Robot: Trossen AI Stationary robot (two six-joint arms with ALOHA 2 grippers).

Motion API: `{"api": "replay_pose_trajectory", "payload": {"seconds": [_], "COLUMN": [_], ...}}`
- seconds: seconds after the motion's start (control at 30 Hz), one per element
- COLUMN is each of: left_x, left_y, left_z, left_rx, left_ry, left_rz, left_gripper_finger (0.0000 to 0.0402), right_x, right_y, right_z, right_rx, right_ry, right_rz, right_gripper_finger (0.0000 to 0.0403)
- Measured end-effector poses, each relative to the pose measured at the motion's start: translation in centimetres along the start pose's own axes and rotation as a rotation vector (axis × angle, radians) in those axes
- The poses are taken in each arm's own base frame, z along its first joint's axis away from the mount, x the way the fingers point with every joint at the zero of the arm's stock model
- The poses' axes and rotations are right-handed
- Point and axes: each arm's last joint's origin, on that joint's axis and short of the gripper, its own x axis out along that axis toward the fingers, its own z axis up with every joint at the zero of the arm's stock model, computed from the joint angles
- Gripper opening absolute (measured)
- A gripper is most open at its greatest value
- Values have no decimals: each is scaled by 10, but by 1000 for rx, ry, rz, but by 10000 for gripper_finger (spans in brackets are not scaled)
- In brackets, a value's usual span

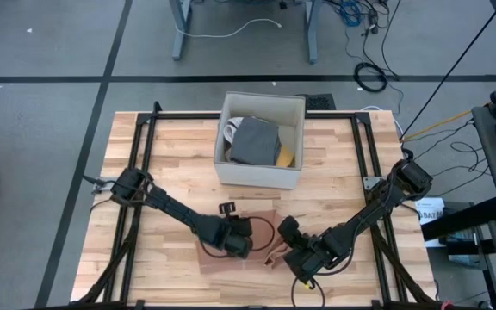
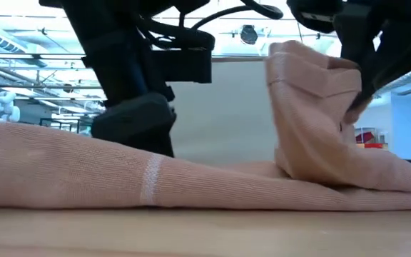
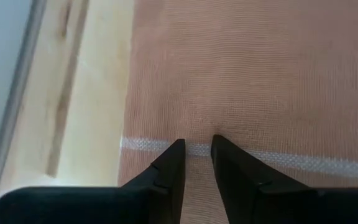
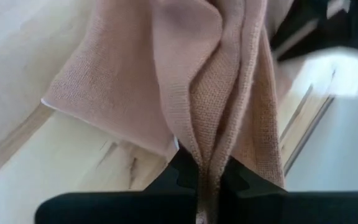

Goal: Fold towel
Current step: Fold the brown towel with white checkered lines

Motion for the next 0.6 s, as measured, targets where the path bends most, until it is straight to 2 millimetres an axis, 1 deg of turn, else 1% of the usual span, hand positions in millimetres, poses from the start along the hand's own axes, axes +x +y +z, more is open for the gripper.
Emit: {"api": "replay_pose_trajectory", "payload": {"seconds": [0.1,0.27,0.33,0.47,0.6], "left_x": [8,16,19,21,21], "left_y": [7,20,24,27,26], "left_z": [2,13,16,18,17], "left_rx": [17,50,58,60,62], "left_ry": [-27,-65,-71,-70,-70], "left_rz": [12,26,27,17,16], "left_gripper_finger": [92,92,92,92,92], "right_x": [-1,1,3,9,18], "right_y": [-1,-6,-11,-22,-38], "right_z": [4,7,8,8,3], "right_rx": [-63,-164,-191,-216,-185], "right_ry": [-31,-65,-69,-70,-80], "right_rz": [-7,-32,-68,-86,-12], "right_gripper_finger": [6,6,6,6,13]}}
